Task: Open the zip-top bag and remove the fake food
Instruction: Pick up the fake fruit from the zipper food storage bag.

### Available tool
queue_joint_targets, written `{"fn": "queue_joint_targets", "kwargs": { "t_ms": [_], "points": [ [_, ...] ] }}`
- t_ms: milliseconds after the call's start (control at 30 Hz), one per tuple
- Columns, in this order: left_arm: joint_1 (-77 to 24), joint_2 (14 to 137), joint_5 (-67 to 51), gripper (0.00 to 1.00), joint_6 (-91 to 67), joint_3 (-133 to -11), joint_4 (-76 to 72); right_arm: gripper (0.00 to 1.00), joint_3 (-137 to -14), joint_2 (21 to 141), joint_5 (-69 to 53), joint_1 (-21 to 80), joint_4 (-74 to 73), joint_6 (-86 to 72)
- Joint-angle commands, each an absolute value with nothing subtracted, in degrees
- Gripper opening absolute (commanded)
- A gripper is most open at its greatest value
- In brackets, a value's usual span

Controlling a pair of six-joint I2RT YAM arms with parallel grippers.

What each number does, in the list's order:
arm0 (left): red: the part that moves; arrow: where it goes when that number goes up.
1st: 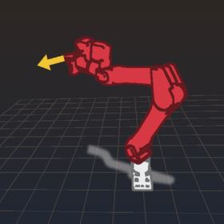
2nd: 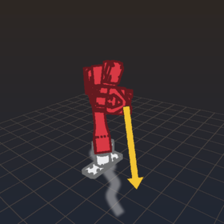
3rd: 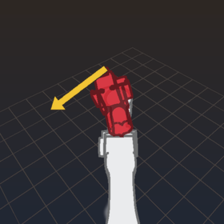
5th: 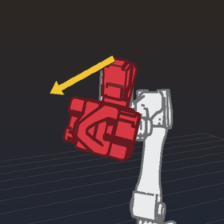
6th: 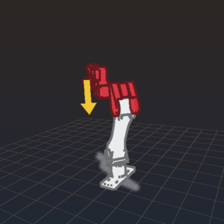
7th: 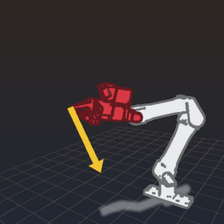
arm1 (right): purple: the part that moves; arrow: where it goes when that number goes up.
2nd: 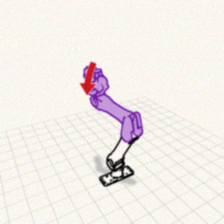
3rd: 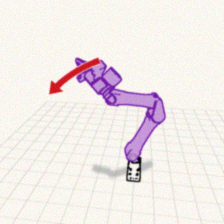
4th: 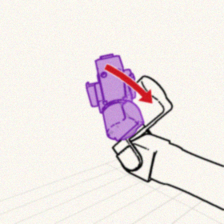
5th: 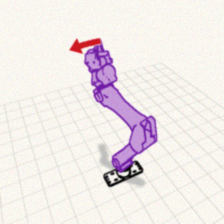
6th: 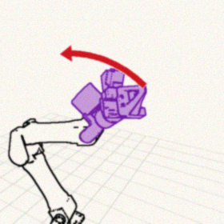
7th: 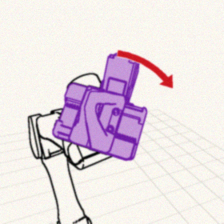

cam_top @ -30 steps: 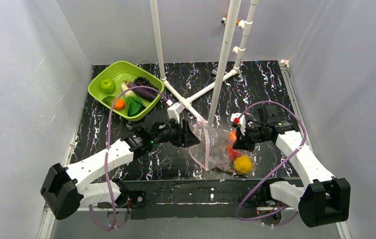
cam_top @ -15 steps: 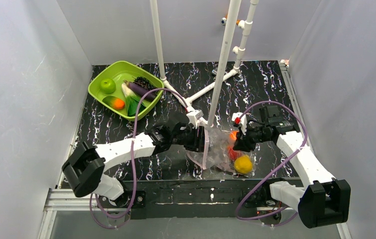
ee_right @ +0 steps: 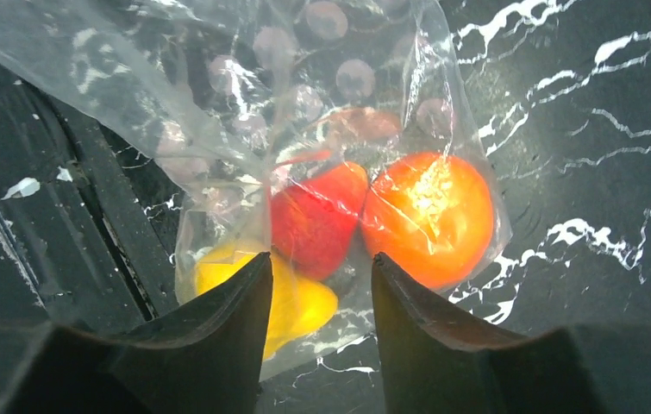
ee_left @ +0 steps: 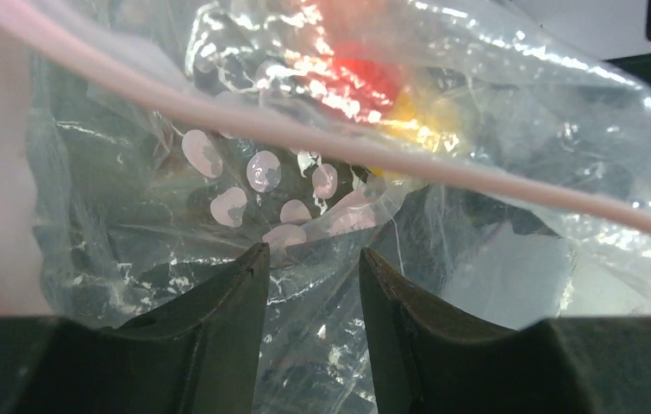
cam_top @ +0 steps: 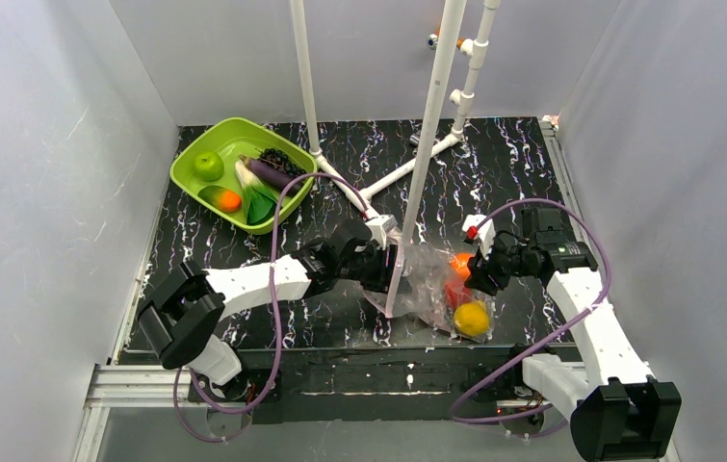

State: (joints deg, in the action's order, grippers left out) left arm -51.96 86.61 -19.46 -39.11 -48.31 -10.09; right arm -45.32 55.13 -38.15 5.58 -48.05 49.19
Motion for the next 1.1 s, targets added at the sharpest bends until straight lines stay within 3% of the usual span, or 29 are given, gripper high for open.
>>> {"fn": "queue_joint_targets", "kwargs": {
  "t_ms": [0, 133, 267, 667, 933, 1067],
  "points": [
    [-52.0, 87.0, -19.3, 0.41, -41.5, -46.5, -14.9, 0.48, -46.7, 57.1, -30.8, 5.3, -47.7, 46.5],
    [-51.9, 86.6, -15.1, 0.4, -45.6, -43.9, -17.9, 0.32, -44.9, 60.1, -25.9, 5.3, -44.6, 43.2],
    [-52.0, 87.5, -14.7, 0.39, -47.7, -43.5, -20.2, 0.24, -43.3, 64.6, -23.0, 9.5, -42.7, 40.9],
    [-52.0, 93.0, -18.1, 0.41, -52.8, -44.5, -22.7, 0.21, -45.8, 76.5, -20.7, 19.6, -42.8, 37.2],
    [-52.4, 93.9, -19.4, 0.55, -55.6, -46.3, -17.3, 0.22, -51.8, 76.5, -33.3, 21.2, -49.8, 42.7],
    [-52.8, 93.7, -19.4, 0.61, -55.8, -47.1, -16.0, 0.23, -54.2, 78.9, -33.0, 23.3, -51.5, 41.4]
  ]
}}
